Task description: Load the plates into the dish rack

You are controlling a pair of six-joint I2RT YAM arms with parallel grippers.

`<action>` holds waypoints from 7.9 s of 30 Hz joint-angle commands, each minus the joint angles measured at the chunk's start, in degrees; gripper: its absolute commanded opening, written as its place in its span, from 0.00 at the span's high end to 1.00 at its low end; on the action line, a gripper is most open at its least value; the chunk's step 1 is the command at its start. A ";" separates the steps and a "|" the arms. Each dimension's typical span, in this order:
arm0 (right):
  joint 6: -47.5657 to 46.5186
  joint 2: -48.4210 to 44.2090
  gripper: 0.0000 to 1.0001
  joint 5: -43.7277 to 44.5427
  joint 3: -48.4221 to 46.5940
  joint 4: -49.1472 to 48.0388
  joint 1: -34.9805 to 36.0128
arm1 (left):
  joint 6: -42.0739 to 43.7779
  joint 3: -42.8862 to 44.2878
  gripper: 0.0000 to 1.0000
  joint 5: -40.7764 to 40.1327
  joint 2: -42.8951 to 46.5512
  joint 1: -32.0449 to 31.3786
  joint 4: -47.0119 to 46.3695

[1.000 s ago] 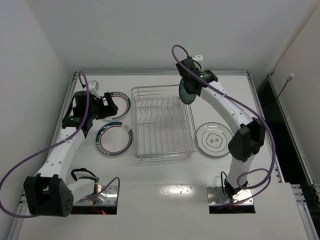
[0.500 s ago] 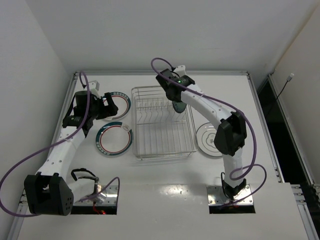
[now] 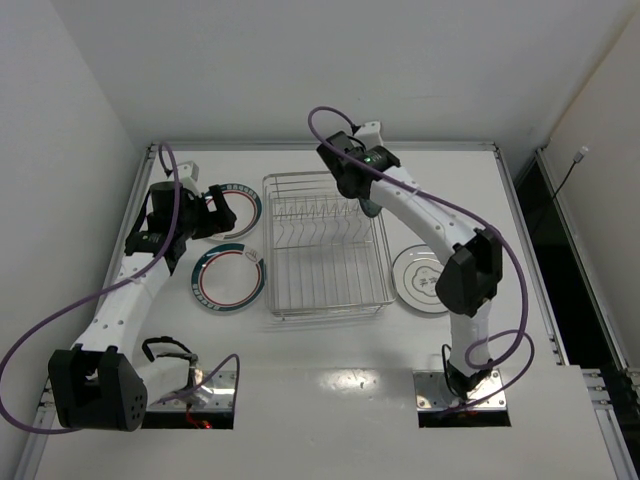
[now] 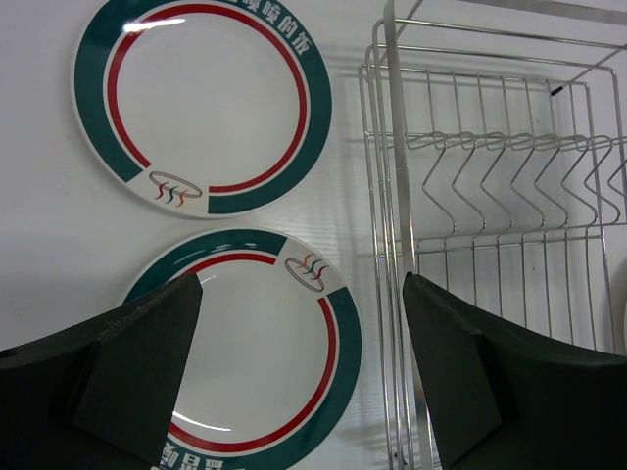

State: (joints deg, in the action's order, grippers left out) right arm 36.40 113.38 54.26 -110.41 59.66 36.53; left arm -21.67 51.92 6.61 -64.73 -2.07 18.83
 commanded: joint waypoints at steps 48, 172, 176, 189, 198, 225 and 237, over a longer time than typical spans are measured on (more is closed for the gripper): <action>-8.53 -8.61 0.87 -23.23 7.05 -1.40 -9.10 | 0.23 2.57 0.18 -0.72 -0.22 -0.13 -0.28; 17.50 -1.75 1.00 22.29 -3.95 8.14 10.57 | -0.30 3.63 0.18 0.86 -3.91 -0.13 0.86; 9.14 -5.09 1.00 20.90 1.33 -1.81 10.58 | -0.30 3.63 0.18 0.86 -3.91 -0.13 0.86; -1.33 -5.55 1.00 5.87 12.77 -15.37 10.05 | -0.82 3.63 0.18 -1.42 -3.91 -0.13 1.47; -0.81 -4.13 0.79 0.50 8.46 -11.05 7.68 | -9.34 7.66 0.07 -32.08 -8.48 -0.13 13.93; -1.95 -18.72 0.38 -5.83 13.63 -19.22 7.68 | -20.16 -14.74 0.00 8.26 -0.06 27.47 12.63; -1.95 -21.09 0.38 -6.45 15.93 -19.76 6.63 | -20.16 -20.28 0.00 9.57 0.83 27.47 10.00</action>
State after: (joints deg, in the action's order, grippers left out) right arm 34.06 95.50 47.72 -95.09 42.02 43.94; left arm -41.21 32.86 14.87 -63.20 25.28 29.91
